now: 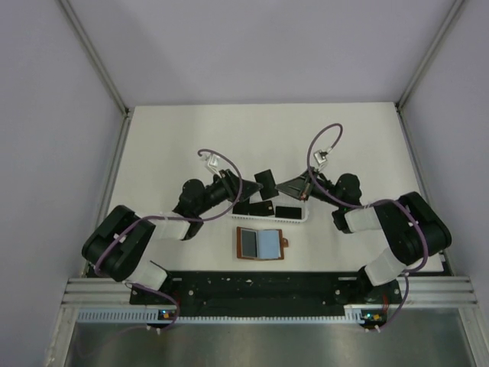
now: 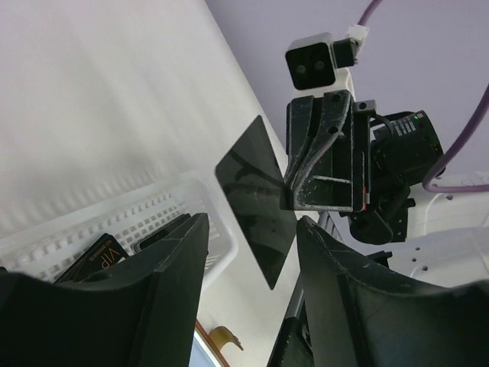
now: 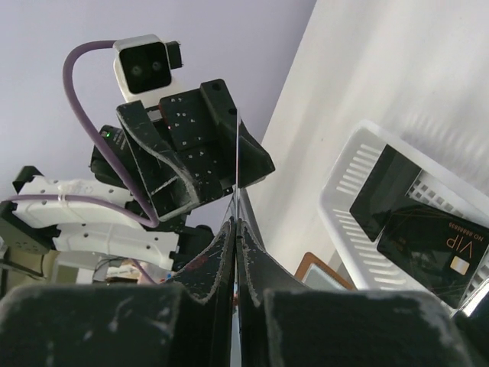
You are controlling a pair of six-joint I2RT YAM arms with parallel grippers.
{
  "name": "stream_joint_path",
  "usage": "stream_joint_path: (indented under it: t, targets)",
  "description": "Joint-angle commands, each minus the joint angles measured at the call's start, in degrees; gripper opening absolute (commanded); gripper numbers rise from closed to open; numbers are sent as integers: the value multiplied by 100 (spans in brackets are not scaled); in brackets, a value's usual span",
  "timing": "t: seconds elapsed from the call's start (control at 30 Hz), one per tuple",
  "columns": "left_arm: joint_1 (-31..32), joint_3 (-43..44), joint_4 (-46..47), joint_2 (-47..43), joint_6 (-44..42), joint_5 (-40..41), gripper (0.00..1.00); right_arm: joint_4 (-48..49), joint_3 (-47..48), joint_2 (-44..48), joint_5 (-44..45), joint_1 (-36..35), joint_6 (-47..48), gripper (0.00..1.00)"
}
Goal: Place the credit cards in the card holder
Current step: Pick up the credit card from the storage box.
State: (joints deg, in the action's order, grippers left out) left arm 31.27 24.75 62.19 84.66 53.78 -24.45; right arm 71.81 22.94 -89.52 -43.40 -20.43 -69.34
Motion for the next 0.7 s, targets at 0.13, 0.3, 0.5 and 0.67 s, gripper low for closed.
stream_joint_path:
  t: [0.13,0.3,0.5,0.67]
  targets:
    - [72,135,979,138,370,-210,26,1441,9,-136,-125,-84,-361,0]
    - [64,82,970,24,379,-262,0,1450,35,-49,-230,-85,-335,3]
    - [73,109,909,-116,318,-727,0,1476,140,66,-643,-93,-282,28]
    - [72,117,900,-178,309,-983,0,1511,246,180,-942,-93,-282,29]
